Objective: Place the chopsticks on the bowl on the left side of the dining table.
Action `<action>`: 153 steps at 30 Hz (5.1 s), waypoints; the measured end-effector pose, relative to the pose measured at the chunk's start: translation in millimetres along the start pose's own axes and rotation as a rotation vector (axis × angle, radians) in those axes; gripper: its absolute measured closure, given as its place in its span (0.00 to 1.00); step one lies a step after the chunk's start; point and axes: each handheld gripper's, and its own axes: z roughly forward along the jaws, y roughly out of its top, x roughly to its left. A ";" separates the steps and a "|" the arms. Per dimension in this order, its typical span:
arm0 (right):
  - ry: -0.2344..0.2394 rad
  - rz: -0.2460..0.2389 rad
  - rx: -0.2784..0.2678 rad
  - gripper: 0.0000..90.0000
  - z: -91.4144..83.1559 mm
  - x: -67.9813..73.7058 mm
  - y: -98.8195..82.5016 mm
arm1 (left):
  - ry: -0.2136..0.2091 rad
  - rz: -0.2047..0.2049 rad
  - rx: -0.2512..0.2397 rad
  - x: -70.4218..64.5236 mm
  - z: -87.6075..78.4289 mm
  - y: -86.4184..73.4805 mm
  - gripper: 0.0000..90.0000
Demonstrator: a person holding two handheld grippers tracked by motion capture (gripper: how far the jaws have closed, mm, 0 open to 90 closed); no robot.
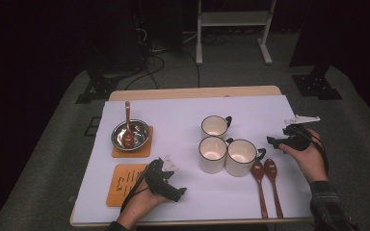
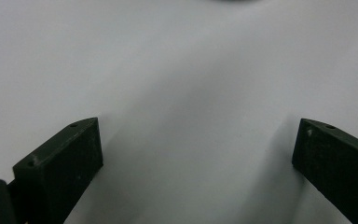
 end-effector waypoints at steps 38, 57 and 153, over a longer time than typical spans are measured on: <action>0.004 -0.021 0.008 0.25 -14.5 -15.8 -27.8 | -0.010 0.007 0.002 1.5 -0.2 -0.2 0.01; 0.003 0.005 0.031 0.25 -18.2 -26.0 -48.1 | -0.009 0.012 -0.003 1.5 -0.3 -0.7 0.01; -0.034 0.104 0.101 0.90 2.2 -20.4 -31.5 | -0.005 0.018 -0.006 1.4 -0.7 -1.8 0.01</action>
